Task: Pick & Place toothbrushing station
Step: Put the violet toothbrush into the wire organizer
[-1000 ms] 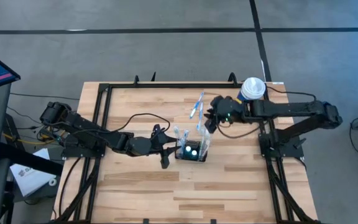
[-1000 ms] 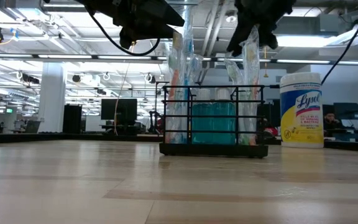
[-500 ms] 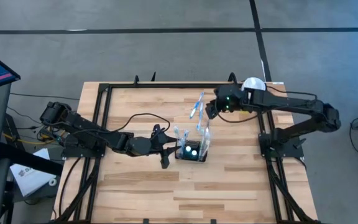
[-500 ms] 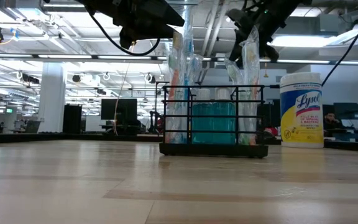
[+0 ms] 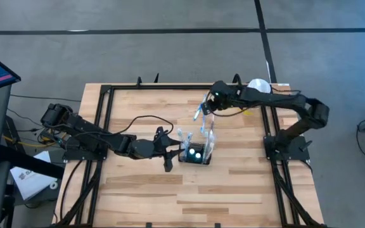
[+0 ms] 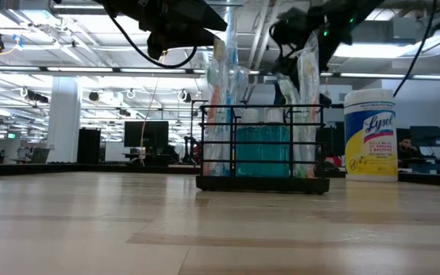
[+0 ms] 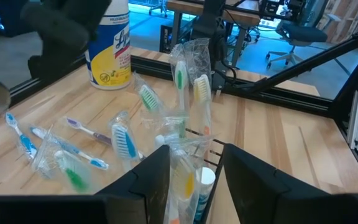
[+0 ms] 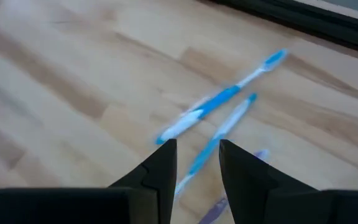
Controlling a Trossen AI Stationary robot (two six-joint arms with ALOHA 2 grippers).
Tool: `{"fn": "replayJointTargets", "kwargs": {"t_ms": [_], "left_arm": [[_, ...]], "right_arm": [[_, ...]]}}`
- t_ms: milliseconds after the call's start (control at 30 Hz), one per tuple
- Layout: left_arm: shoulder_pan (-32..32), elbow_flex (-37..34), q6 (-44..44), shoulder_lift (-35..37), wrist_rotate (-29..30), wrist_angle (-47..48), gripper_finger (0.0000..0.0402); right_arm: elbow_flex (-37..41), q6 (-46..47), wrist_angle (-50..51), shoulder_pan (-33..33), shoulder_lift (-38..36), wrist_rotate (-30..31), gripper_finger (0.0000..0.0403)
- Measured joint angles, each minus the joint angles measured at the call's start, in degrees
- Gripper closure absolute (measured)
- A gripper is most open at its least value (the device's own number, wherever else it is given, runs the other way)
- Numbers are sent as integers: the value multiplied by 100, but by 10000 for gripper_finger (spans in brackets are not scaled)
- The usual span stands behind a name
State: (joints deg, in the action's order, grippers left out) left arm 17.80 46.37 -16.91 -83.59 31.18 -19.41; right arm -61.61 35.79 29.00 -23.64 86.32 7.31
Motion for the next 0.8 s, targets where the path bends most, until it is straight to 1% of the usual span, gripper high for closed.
{"fn": "replayJointTargets", "kwargs": {"t_ms": [133,233,300,367,533,667,800], "left_arm": [[0,-2,-1,0,0,1,261],[0,-2,-1,0,0,1,261],[-2,-2,-1,0,0,-1,261],[0,-2,-4,0,0,-4,261],[14,-4,-4,0,2,-6,261],[24,-4,-5,0,2,-2,261],[24,-4,-4,0,2,-1,261]], "right_arm": [[1,41,99,-210,299,-18,291],[-1,262,290,-289,397,-44,291],[-2,320,339,-312,518,-156,291],[-1,325,379,-317,624,-186,291],[-2,323,455,-315,1004,-476,291],[-2,158,505,-317,1235,-471,291],[-2,148,449,-391,1299,-465,291]]}}
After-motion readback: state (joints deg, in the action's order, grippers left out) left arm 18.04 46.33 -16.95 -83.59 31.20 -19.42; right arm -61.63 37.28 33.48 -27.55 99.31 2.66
